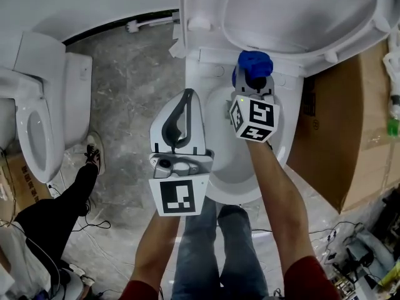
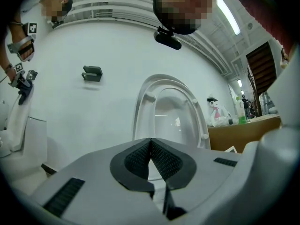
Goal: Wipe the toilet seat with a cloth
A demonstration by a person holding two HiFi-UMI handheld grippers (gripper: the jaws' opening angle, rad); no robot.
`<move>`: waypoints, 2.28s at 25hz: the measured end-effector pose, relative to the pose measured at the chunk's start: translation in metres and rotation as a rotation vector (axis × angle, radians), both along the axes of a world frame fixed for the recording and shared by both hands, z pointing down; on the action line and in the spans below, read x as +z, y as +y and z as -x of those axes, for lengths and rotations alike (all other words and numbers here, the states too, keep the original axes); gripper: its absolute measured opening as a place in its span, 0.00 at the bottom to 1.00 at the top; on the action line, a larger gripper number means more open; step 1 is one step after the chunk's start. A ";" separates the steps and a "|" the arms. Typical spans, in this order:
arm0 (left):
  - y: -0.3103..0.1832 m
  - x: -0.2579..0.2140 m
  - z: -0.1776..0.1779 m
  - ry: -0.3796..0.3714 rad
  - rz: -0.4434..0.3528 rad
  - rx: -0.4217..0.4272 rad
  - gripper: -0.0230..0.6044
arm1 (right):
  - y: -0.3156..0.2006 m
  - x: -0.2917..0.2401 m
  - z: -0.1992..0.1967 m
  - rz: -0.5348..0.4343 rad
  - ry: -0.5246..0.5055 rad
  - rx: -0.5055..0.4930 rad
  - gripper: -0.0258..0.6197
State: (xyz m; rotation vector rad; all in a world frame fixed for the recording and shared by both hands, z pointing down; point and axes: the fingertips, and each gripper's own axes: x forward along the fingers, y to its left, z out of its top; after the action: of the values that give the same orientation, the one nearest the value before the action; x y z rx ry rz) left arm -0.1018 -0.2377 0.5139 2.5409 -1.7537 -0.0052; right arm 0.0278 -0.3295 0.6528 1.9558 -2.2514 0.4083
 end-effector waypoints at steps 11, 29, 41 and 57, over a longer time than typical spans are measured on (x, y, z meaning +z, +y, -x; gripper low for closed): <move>0.000 -0.009 0.068 -0.015 0.010 -0.086 0.06 | -0.026 0.004 0.091 0.097 -0.401 0.012 0.13; 0.019 -0.053 0.092 -0.005 0.012 -0.139 0.06 | -0.021 -0.093 0.105 0.063 -1.261 0.178 0.12; 0.019 -0.107 0.096 0.010 -0.030 -0.140 0.06 | -0.024 -0.170 0.095 -0.015 -1.282 0.127 0.12; 0.017 -0.185 0.078 0.031 -0.098 -0.130 0.06 | -0.035 -0.303 0.080 -0.089 -1.335 0.055 0.12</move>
State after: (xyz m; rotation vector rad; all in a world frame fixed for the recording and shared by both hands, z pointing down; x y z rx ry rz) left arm -0.1800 -0.2206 0.3286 2.4713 -1.9504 -0.1384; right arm -0.0518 -0.3649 0.3501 2.0154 -2.7766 2.1596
